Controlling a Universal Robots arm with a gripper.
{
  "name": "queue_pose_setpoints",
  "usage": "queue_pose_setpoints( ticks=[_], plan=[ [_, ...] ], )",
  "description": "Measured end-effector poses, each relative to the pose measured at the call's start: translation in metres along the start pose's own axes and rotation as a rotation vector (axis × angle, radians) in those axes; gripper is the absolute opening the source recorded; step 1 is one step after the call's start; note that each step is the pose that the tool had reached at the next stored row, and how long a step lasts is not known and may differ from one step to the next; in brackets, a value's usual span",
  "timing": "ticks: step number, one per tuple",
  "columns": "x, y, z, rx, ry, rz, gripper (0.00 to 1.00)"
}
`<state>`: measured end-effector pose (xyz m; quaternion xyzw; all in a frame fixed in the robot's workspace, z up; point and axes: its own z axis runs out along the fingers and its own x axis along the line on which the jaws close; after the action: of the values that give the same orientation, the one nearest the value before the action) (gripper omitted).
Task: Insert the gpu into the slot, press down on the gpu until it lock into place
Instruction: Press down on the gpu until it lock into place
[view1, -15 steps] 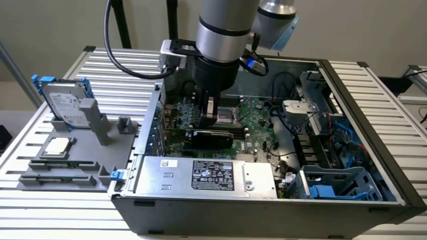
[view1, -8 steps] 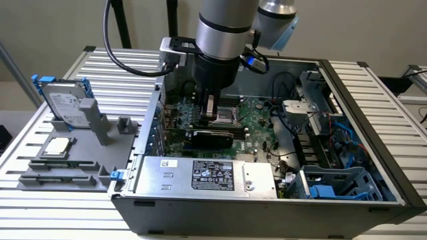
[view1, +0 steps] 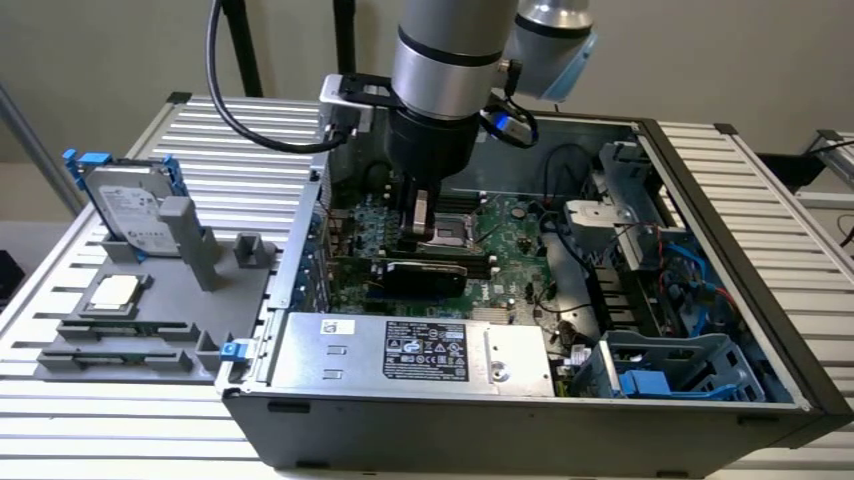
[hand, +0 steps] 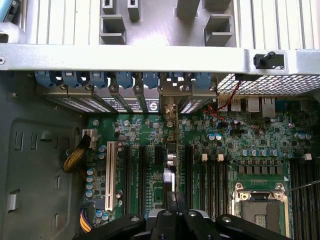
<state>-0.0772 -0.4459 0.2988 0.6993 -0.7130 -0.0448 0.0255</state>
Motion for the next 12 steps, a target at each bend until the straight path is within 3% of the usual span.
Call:
queue_pose_setpoints(
  ticks=[7, 12],
  plan=[
    [-0.0001, 0.0000, 0.0006, 0.0000, 0.0003, 0.000, 0.11],
    [-0.0053, 0.0029, 0.0099, 0.0028, 0.0001, 0.000, 0.11]
  ],
)
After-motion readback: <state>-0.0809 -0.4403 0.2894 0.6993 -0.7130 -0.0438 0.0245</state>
